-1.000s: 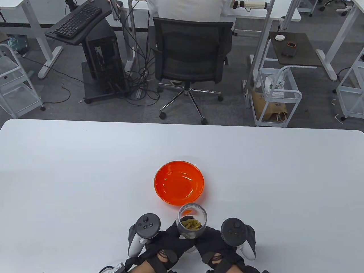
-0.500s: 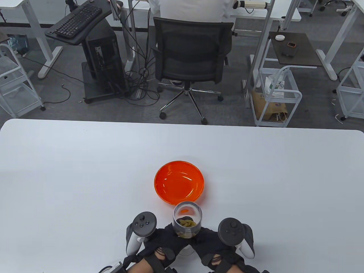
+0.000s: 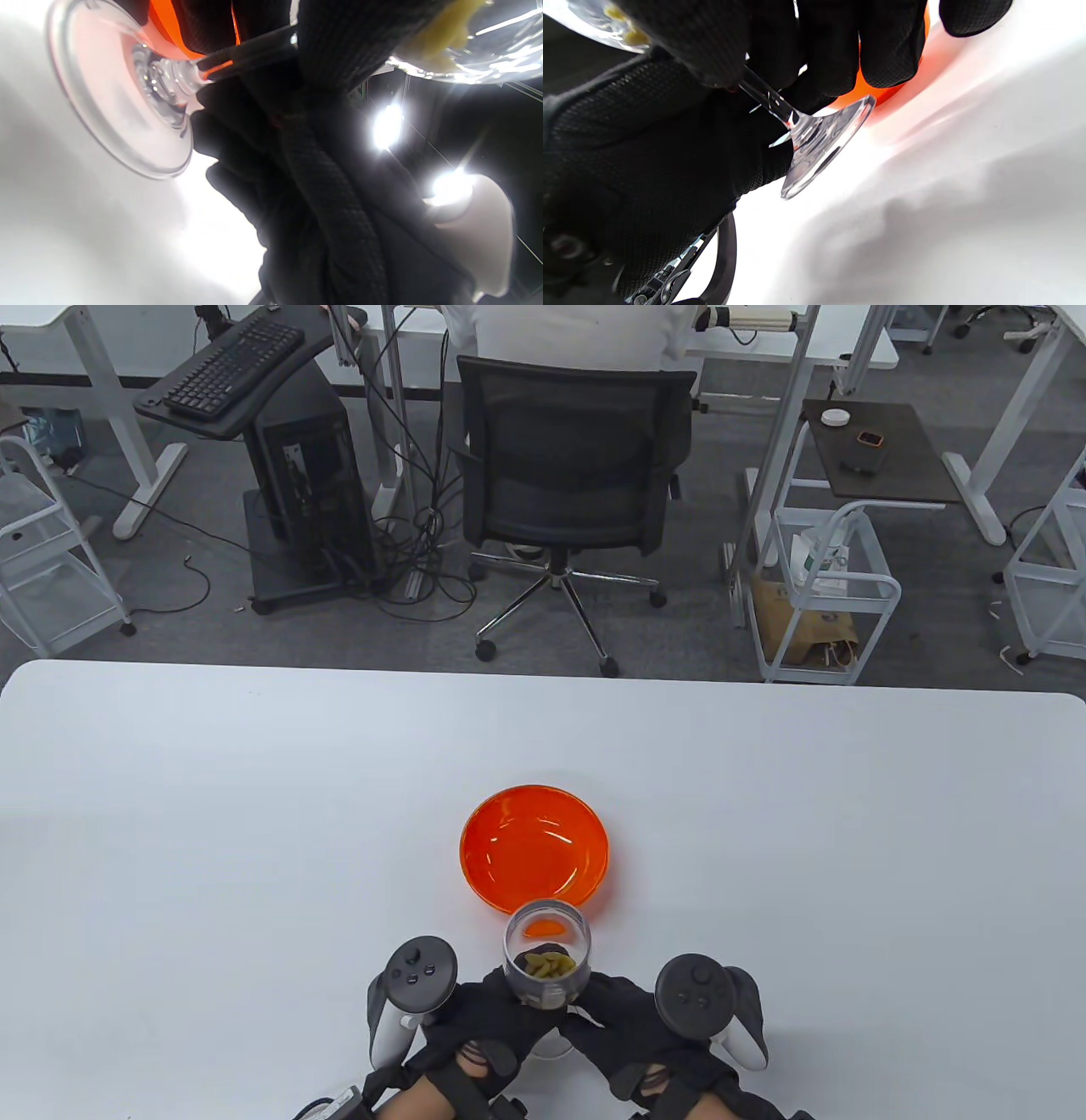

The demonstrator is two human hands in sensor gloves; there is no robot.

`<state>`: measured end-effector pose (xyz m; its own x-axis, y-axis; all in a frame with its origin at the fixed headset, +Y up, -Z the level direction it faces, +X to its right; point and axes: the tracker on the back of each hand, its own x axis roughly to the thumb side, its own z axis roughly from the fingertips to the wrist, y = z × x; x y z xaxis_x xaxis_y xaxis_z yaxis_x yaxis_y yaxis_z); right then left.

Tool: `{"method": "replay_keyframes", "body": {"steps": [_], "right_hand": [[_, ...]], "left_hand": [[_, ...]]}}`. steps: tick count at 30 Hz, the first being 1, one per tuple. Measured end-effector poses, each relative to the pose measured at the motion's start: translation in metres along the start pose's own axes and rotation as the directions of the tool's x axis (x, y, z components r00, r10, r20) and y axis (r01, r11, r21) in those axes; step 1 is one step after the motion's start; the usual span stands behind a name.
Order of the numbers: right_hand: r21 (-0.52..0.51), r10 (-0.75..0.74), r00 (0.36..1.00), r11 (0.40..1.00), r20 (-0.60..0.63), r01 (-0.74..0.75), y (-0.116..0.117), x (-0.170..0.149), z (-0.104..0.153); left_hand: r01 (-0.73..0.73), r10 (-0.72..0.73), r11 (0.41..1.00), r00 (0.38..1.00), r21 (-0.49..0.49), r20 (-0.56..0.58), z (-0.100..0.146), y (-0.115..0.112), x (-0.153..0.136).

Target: Pour raisins from wine glass into the bowl

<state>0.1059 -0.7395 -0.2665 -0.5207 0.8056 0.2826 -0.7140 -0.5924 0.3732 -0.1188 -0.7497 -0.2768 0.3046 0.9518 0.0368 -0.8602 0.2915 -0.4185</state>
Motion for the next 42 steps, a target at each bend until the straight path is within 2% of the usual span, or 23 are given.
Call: {"method": "replay_keyframes", "body": {"steps": [8,15,17,19,21,23,28,34,37,42], "right_hand": [[-0.094,0.080,0.997,0.992,-0.011,-0.081,-0.020,-0.005,0.004],[-0.218,0.095,0.991,0.970,-0.089,-0.113,-0.046,-0.025,0.008],[-0.277,0.109,0.984,0.950,-0.141,-0.144,-0.057,-0.030,0.012],[-0.378,0.077,0.978,0.914,-0.192,-0.146,-0.073,-0.038,0.019],[-0.438,0.051,0.973,0.887,-0.227,-0.149,-0.085,-0.044,0.025],[-0.471,0.092,0.953,0.853,-0.289,-0.225,-0.096,-0.050,0.031],[-0.485,0.167,0.887,0.786,-0.430,-0.383,-0.117,-0.064,0.043],[-0.449,0.220,0.817,0.745,-0.532,-0.493,-0.120,-0.071,0.044],[-0.421,0.249,0.788,0.735,-0.563,-0.532,-0.120,-0.073,0.043],[-0.397,0.225,0.781,0.760,-0.582,-0.514,-0.121,-0.079,0.043]], "left_hand": [[-0.002,0.002,0.999,1.000,0.043,-0.001,0.002,0.005,0.000],[-0.001,0.000,0.998,1.000,0.062,0.013,0.003,0.009,0.003],[0.004,-0.005,0.998,1.000,0.068,0.018,0.004,0.011,0.005],[0.007,-0.009,0.997,1.000,0.073,0.026,0.005,0.013,0.007],[0.001,-0.004,0.997,0.999,0.083,0.040,0.006,0.015,0.008],[0.008,-0.012,0.996,0.999,0.092,0.044,0.006,0.018,0.010],[0.003,-0.010,0.991,0.999,0.136,0.051,0.008,0.024,0.011],[0.039,-0.050,0.981,0.997,0.191,0.054,0.011,0.031,0.013],[0.058,-0.070,0.973,0.996,0.224,0.048,0.012,0.036,0.014],[0.069,-0.081,0.954,0.996,0.292,0.031,0.014,0.046,0.016]]}}
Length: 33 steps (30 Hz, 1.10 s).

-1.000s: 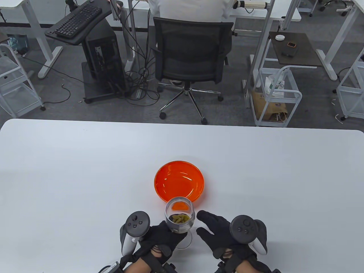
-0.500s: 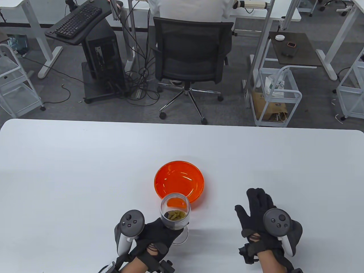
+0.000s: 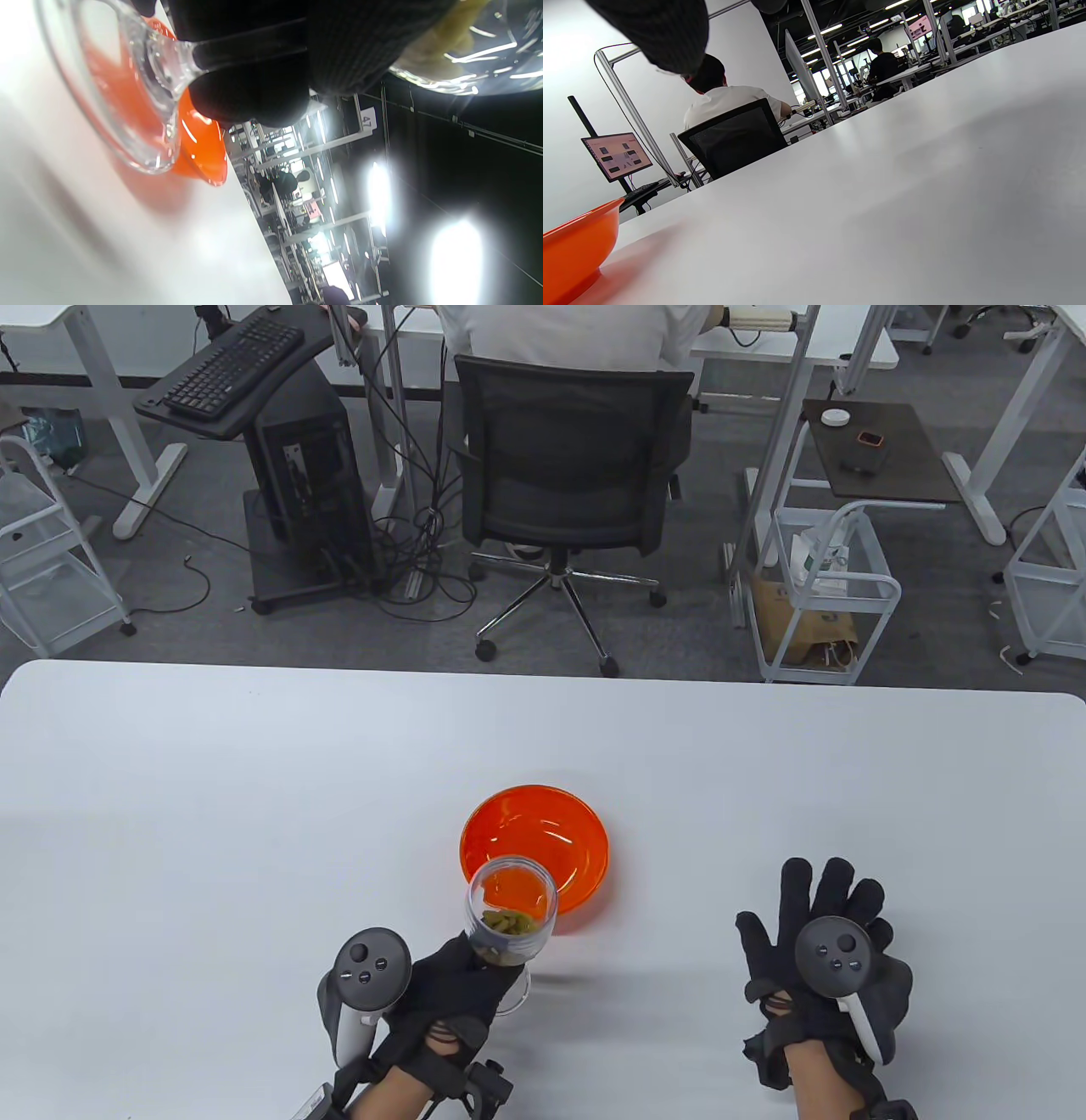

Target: Pour raisins from wine glass into the bowl

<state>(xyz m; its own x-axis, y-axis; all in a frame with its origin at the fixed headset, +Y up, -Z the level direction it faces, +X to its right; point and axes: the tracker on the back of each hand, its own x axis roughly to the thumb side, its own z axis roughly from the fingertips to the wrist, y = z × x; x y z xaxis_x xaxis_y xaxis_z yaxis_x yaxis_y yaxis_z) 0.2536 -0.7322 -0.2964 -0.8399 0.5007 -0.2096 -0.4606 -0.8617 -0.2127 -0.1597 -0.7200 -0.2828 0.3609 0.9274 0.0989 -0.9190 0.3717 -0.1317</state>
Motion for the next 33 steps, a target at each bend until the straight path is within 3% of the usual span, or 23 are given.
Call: {"method": "replay_keyframes", "body": {"steps": [7,14,22,33], "right_hand": [[0.017,-0.030,0.999,0.999,-0.013,0.030,0.000,-0.001,-0.001],[0.023,-0.073,0.997,0.997,0.016,0.072,-0.002,0.004,0.002],[0.030,-0.091,0.994,0.996,0.056,0.089,-0.002,0.011,0.005],[0.042,-0.098,0.993,0.994,0.061,0.096,-0.001,0.012,0.005]], "left_hand": [[0.067,-0.065,0.992,0.998,0.106,-0.019,-0.003,0.020,0.011],[0.254,-0.251,0.949,0.967,0.188,-0.035,-0.013,0.040,0.037],[0.425,-0.419,0.875,0.905,0.231,-0.077,-0.041,0.039,0.054],[0.549,-0.520,0.776,0.836,0.312,-0.176,-0.069,0.045,0.033]]}}
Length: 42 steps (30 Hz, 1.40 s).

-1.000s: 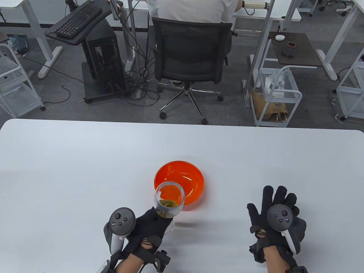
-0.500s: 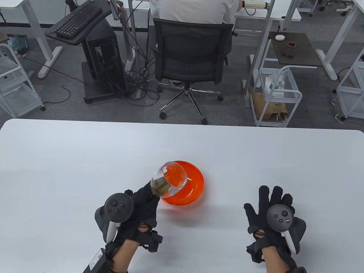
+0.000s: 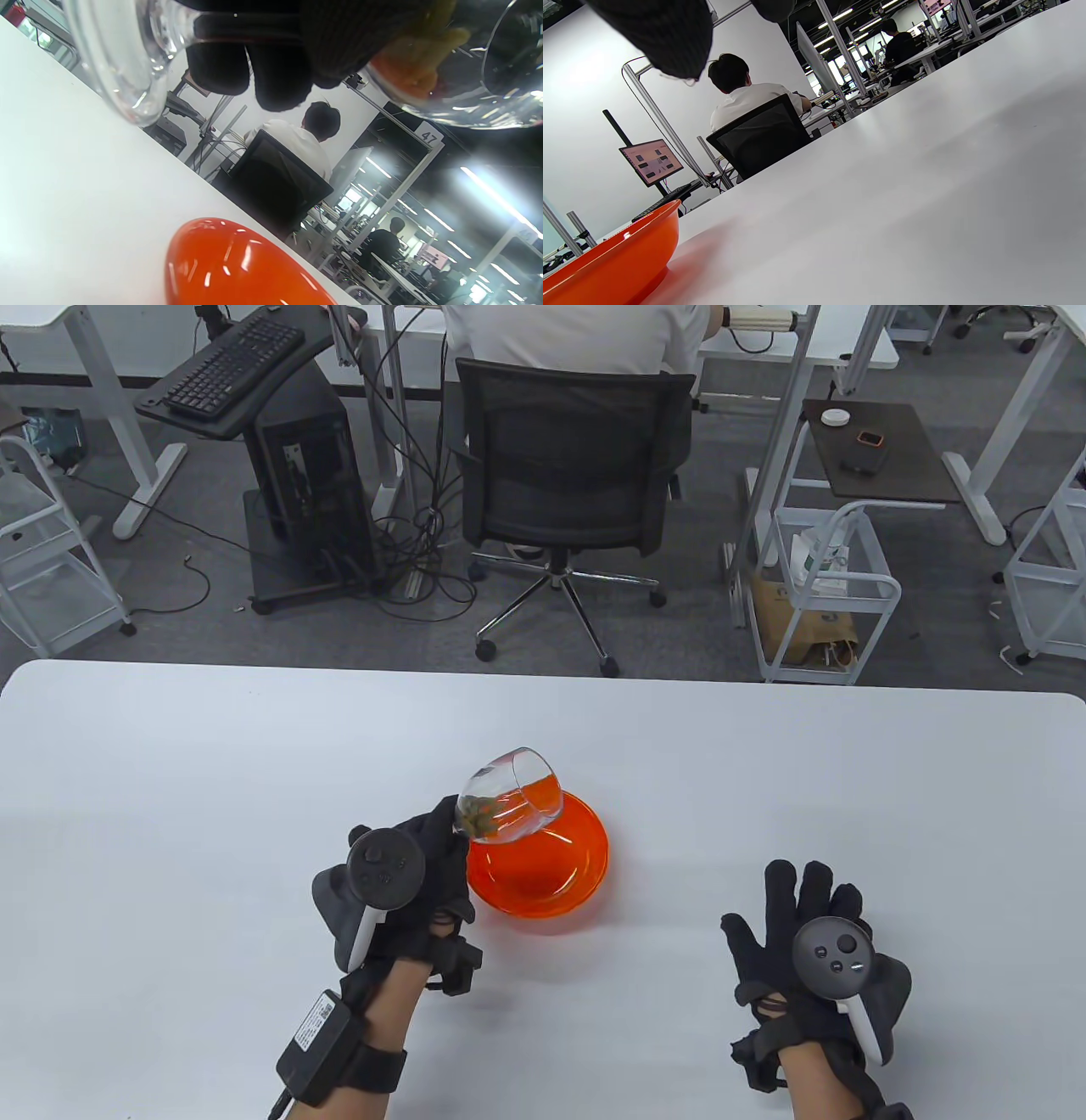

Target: Pour raisins from wine glass into the bowl

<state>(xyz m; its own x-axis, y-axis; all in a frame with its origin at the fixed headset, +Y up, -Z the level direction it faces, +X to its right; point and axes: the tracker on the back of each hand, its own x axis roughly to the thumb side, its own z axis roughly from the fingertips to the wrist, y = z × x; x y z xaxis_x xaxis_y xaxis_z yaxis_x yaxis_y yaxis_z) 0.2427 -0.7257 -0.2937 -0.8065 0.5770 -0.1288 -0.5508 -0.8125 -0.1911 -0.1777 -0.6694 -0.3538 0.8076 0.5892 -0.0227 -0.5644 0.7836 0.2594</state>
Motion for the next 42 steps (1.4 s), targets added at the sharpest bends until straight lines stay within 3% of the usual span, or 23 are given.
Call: {"method": "replay_keyframes", "body": {"steps": [17,42], "right_hand": [[0.039,0.044,0.999,0.998,0.031,-0.045,0.009,0.007,0.000],[0.093,0.066,0.998,0.994,-0.008,-0.065,0.014,0.002,-0.003]], "left_hand": [[0.247,-0.247,0.969,0.968,-0.006,-0.040,-0.009,-0.027,-0.047],[0.458,-0.458,0.888,0.889,0.039,-0.013,-0.001,-0.035,-0.040]]}}
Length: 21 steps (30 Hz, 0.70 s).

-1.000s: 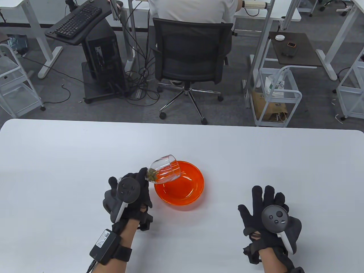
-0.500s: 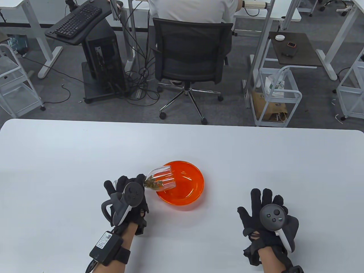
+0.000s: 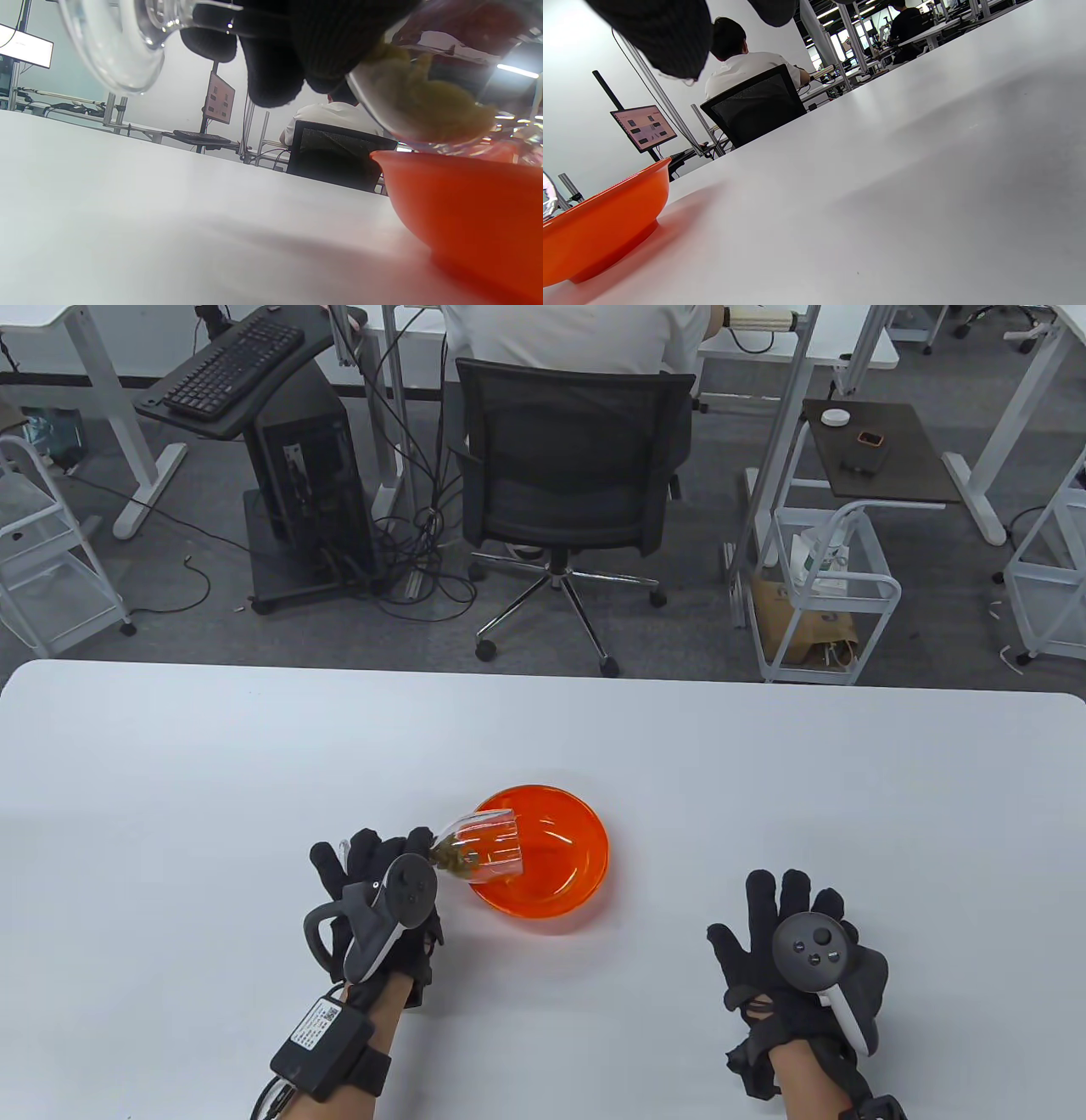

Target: Pour raisins from wine glass into the bowl

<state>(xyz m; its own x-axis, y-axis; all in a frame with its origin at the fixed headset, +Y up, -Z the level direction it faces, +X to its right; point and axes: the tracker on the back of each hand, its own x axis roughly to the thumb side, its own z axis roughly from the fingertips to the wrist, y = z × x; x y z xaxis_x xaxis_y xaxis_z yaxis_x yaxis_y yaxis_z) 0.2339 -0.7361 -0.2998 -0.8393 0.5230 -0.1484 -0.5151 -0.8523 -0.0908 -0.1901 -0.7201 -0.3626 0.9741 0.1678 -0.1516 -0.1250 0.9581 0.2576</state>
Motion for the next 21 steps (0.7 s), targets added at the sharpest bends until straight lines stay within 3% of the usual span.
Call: {"method": "replay_keyframes", "body": {"steps": [21], "right_hand": [[0.022,-0.015,1.000,1.000,0.008,0.015,0.001,0.002,0.000]], "left_hand": [[0.108,-0.110,0.993,0.993,0.054,0.035,0.008,0.012,0.017]]}}
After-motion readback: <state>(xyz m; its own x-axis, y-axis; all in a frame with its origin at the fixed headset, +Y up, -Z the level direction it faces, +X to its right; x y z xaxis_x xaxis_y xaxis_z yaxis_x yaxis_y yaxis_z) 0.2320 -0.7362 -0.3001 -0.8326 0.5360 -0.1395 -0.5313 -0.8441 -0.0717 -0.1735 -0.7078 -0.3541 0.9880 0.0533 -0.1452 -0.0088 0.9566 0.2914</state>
